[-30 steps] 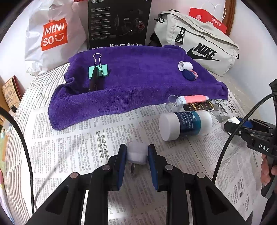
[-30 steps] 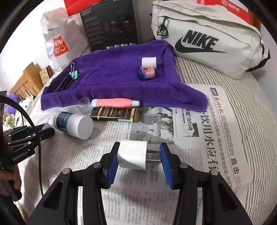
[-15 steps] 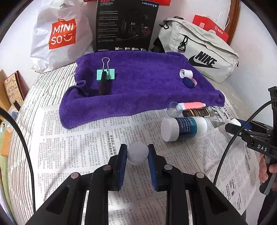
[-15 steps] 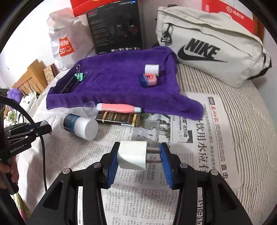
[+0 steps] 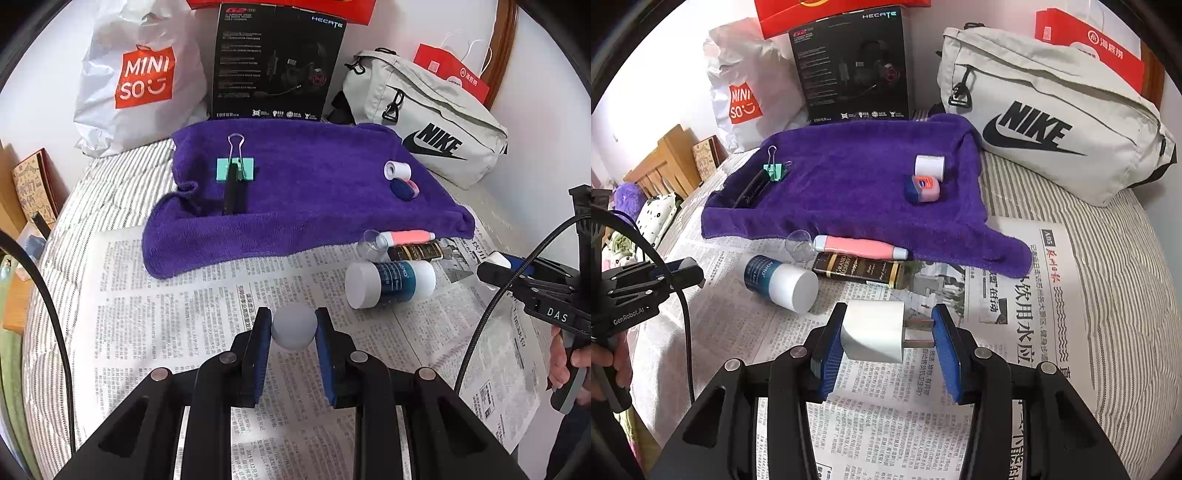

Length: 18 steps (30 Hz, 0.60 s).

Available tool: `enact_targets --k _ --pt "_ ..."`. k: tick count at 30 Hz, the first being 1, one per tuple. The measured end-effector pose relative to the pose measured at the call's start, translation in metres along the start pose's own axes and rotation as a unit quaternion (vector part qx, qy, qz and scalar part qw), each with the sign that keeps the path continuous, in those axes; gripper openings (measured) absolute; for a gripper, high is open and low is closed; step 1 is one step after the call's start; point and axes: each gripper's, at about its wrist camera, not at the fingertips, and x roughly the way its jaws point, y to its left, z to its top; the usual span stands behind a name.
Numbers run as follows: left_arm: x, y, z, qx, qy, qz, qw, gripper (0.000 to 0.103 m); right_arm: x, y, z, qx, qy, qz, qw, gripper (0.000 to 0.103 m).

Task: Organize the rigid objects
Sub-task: 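Carry the white adapter and white charger plug over the purple towel with both tools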

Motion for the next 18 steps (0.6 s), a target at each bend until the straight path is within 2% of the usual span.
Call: enact_targets --k 18 --pt "-0.003 0.004 0.046 0.008 -0.009 0.003 0.9999 0.023 0.002 0.000 0.055 -0.006 -0.014 0.004 1.000 0.046"
